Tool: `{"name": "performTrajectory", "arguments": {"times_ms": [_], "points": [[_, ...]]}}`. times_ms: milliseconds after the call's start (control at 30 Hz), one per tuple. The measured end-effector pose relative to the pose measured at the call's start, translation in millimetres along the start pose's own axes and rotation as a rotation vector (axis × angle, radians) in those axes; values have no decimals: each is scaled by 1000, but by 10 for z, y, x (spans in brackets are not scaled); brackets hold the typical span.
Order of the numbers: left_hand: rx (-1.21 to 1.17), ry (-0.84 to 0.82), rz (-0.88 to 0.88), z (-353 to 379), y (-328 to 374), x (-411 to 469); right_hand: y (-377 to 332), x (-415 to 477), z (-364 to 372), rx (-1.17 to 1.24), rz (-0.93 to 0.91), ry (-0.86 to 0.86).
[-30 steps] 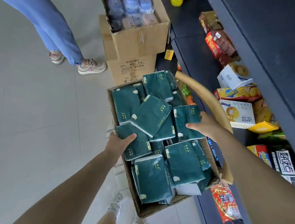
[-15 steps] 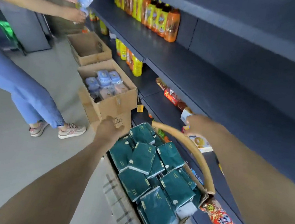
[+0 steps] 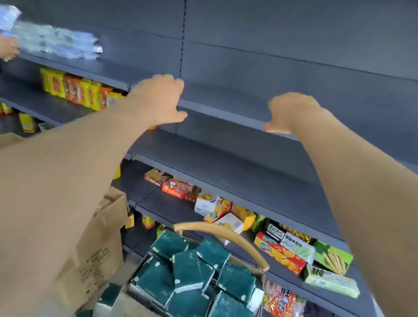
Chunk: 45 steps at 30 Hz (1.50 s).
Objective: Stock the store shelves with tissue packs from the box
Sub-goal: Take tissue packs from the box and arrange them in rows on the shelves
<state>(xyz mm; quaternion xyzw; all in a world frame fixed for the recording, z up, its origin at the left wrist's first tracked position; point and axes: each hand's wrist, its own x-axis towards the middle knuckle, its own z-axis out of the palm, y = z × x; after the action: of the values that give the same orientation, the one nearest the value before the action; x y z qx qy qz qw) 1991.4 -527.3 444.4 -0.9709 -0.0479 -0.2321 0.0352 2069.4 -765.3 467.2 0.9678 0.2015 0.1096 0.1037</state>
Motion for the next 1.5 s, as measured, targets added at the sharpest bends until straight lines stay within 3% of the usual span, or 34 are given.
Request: {"name": "performTrajectory", "arguments": {"times_ms": [133, 300, 533, 800, 1033, 1500], "points": [[91, 137, 180, -577, 229, -5, 104, -441, -541, -6, 107, 158], [165, 269, 258, -1114, 390, -201, 194, -1035, -877, -6, 197, 263], [148, 270, 288, -1485, 460, -664, 211, -1851, -1019, 20, 290, 317], [129, 213, 314, -1533, 295, -1154, -192, -2293, -920, 39, 271, 236], [54, 51, 368, -649, 69, -1090, -522, -1951, -440, 21, 269, 108], [-34, -337, 535, 1805, -809, -31, -1394, -253, 1294, 116, 414, -282]]}}
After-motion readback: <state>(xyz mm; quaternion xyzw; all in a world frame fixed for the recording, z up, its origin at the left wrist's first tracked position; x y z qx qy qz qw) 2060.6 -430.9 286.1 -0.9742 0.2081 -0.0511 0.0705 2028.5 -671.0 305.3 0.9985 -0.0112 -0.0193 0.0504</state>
